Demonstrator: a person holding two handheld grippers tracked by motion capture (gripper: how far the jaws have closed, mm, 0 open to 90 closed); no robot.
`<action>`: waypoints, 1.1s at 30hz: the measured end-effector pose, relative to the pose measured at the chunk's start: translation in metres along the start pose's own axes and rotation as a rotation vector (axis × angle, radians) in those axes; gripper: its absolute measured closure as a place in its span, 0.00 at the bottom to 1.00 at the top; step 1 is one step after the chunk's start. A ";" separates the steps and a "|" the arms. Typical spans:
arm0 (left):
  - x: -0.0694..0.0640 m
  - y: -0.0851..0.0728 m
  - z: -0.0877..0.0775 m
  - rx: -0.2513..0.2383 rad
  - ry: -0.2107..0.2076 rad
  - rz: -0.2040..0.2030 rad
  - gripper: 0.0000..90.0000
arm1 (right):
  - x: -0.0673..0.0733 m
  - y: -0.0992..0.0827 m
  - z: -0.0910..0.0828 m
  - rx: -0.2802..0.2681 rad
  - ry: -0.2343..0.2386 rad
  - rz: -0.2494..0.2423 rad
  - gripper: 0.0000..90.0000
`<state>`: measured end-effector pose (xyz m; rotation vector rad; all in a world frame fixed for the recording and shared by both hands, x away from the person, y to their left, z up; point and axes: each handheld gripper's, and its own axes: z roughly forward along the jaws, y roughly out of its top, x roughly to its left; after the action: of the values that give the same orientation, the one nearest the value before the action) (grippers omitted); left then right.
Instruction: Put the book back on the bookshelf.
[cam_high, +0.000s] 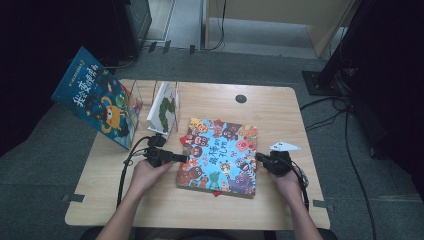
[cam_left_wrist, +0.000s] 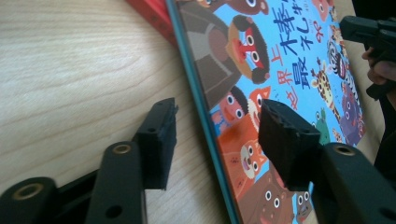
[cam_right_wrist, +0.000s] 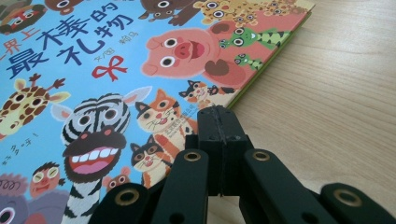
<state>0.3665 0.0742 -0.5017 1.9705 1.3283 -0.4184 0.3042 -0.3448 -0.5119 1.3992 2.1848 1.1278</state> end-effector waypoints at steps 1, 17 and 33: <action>0.000 0.000 0.001 -0.001 -0.006 0.008 0.50 | 0.000 0.000 0.001 -0.001 -0.002 0.000 1.00; -0.013 0.003 0.010 -0.001 0.027 0.069 0.38 | 0.002 0.002 0.002 0.001 -0.021 0.001 1.00; -0.012 0.007 0.007 0.032 0.034 -0.011 0.41 | 0.006 0.001 0.007 0.007 -0.019 -0.017 1.00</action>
<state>0.3683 0.0602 -0.4966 2.0051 1.3617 -0.4156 0.3063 -0.3363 -0.5147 1.3856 2.1852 1.0980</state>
